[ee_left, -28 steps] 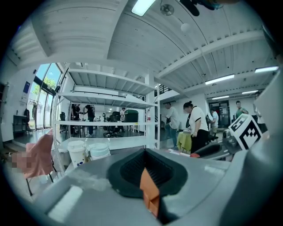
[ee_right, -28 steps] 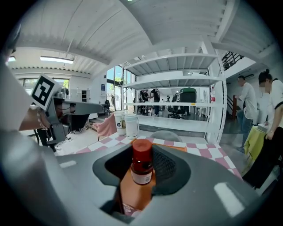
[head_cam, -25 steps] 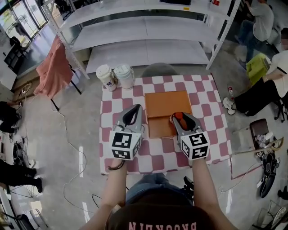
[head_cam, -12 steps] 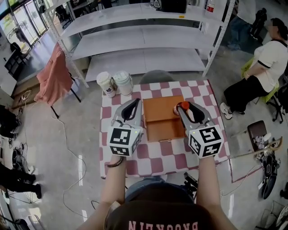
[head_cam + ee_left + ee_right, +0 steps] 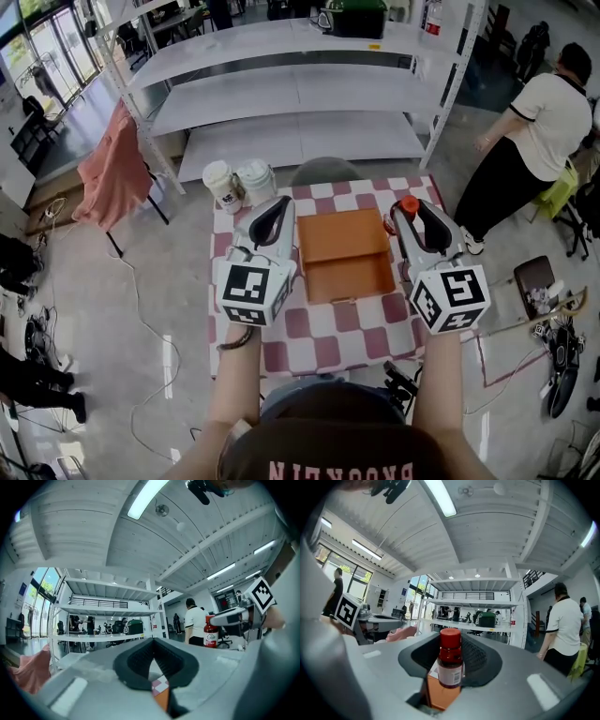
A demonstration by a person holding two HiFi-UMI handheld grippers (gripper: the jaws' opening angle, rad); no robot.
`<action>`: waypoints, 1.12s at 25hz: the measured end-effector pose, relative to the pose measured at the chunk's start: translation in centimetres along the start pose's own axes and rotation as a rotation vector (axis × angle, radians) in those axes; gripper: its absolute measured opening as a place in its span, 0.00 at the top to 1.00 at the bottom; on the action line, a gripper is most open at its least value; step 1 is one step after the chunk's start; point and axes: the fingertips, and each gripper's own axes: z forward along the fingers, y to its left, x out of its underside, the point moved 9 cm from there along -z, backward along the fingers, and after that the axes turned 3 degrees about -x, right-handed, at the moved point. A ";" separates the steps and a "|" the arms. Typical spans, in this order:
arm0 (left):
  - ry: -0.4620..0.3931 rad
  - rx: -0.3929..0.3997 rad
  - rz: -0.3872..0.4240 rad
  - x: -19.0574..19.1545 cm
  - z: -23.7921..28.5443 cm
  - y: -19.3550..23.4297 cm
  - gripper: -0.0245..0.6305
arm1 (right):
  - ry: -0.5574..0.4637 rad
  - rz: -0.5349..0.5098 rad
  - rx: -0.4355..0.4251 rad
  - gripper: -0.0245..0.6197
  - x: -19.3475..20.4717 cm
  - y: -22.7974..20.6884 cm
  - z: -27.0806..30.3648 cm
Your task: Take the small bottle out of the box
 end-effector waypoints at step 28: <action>-0.121 0.005 0.043 -5.2 0.4 1.1 0.97 | -0.119 -0.027 0.039 0.75 -4.9 -0.8 -1.1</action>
